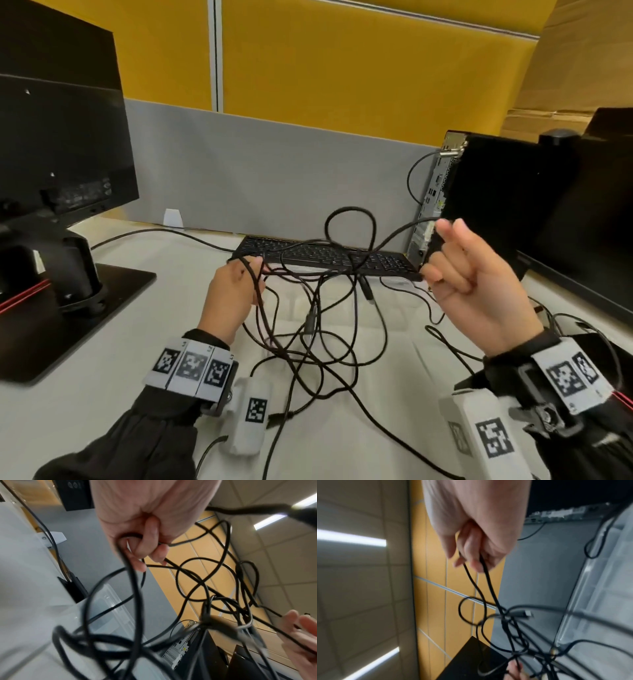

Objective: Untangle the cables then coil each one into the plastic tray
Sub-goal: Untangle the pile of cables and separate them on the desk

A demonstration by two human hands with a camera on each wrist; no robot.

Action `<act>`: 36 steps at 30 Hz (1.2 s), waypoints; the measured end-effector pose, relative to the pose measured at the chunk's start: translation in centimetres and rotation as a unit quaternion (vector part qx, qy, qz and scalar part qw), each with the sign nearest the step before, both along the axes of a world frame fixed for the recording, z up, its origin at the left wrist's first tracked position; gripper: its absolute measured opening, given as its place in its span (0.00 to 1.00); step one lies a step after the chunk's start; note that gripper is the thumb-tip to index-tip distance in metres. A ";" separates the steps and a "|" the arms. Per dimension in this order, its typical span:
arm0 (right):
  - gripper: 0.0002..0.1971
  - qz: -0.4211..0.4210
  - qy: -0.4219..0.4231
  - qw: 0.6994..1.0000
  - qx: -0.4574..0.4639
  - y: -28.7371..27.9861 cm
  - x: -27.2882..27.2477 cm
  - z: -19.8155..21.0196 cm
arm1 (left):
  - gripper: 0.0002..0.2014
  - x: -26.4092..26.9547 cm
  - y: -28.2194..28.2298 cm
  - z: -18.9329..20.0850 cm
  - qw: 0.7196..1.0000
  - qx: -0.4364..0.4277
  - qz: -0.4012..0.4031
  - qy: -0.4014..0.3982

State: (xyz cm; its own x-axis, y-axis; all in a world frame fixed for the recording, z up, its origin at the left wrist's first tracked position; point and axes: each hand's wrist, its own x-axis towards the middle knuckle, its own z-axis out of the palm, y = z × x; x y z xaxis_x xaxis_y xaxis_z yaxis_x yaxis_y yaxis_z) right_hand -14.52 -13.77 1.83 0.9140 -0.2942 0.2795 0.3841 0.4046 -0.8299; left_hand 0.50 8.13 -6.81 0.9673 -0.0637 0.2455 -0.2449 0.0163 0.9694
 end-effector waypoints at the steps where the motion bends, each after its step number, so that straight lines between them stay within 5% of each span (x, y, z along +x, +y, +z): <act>1: 0.10 -0.006 -0.022 0.999 0.037 -0.1 0.1 -0.1 | 0.13 -0.3 0.0 0.0 1.000 0.003 -0.001 -0.010; 3: 0.11 0.001 -0.031 0.998 0.046 -0.2 0.4 -0.2 | 0.13 -0.2 0.1 -0.1 1.000 0.010 0.006 -0.012; 5: 0.19 0.028 0.030 0.997 -0.072 -0.5 0.4 0.0 | 0.13 0.7 0.3 -0.1 1.000 -0.003 0.015 0.017; 7: 0.24 0.100 0.127 0.960 -0.229 -0.9 0.0 0.1 | 0.15 1.7 0.4 0.1 0.997 -0.043 0.019 0.055; 9: 0.21 0.155 0.159 0.935 -0.278 -1.2 -0.6 0.1 | 0.14 2.2 0.5 0.1 0.996 -0.025 0.021 0.077; 13: 0.17 0.044 0.022 0.993 -0.111 -1.7 -0.7 0.5 | 0.14 1.9 1.2 -0.8 0.999 0.012 0.043 0.025; 16: 0.10 0.004 -0.036 0.999 0.012 -2.4 -0.5 0.8 | 0.15 1.9 1.4 -0.8 0.998 0.007 0.055 0.011; 19: 0.10 0.037 0.088 0.988 -0.121 -2.9 -0.4 0.4 | 0.13 2.0 1.5 -0.6 0.998 -0.015 0.057 0.016; 22: 0.18 0.125 0.190 0.913 -0.338 -3.1 -0.8 -0.7 | 0.15 2.6 2.0 -0.8 0.999 -0.016 0.050 0.015; 26: 0.16 0.055 0.058 0.984 -0.157 -2.5 -1.0 -0.6 | 0.17 3.3 1.7 -0.8 0.997 -0.014 0.053 0.049; 30: 0.16 -0.011 -0.033 0.999 -0.026 -2.0 -0.8 -0.2 | 0.15 2.6 1.3 -0.8 0.998 -0.031 0.049 0.033; 34: 0.15 -0.034 0.046 0.992 -0.116 -1.6 -0.3 -0.1 | 0.17 1.8 1.1 0.4 0.991 -0.124 0.038 0.038; 36: 0.15 -0.019 0.072 0.979 -0.188 -1.0 0.0 -0.5 | 0.15 0.7 0.7 1.1 0.996 -0.084 0.017 -0.028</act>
